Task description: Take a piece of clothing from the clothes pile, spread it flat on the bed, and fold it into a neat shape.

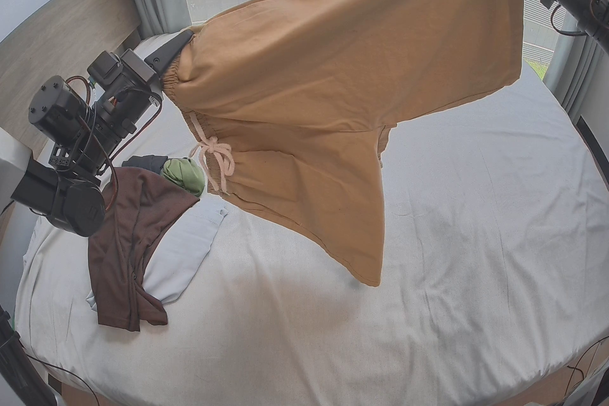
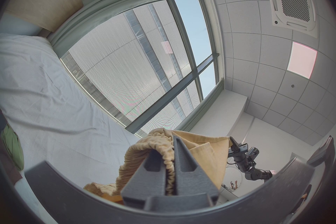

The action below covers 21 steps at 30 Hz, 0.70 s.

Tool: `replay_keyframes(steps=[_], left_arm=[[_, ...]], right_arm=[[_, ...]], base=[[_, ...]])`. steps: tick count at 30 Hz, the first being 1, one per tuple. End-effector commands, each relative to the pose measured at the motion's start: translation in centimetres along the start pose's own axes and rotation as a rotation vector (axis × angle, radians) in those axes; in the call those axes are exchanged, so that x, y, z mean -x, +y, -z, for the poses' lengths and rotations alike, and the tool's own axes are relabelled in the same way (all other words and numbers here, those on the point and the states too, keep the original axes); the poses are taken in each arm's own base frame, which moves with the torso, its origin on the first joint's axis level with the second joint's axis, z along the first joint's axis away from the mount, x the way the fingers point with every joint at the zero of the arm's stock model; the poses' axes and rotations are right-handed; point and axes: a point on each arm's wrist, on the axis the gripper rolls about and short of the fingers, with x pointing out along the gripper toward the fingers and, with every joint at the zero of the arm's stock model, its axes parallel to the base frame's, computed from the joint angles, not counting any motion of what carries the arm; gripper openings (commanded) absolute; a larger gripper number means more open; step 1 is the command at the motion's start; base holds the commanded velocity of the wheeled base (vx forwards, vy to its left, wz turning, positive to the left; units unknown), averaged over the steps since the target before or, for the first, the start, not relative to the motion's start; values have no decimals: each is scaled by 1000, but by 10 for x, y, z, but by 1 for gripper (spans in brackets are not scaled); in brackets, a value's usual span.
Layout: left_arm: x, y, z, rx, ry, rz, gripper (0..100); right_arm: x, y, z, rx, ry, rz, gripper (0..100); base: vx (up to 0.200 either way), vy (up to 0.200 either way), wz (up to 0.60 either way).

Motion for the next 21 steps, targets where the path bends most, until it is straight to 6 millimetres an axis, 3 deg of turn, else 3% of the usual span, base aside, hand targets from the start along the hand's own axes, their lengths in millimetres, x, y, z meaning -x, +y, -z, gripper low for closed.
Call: replay_keyframes(steps=[1,9,16,21], left_arm=[[0,-1,0,1,-1,1,0],[16,1,15,38,46,-57,0],[40,-7,15,51,62,-111,0],[45,-10,8,40,51,-118,0]], right_arm=[[2,16,-12,25,-21,-31,0],[14,30,-12,38,3,-25,0],[27,-4,33,-9,124,83,0],[33,-32,57,-22,144,129,0]], base=[[0,0,0],[0,0,0],[0,0,0],[0,0,0]])
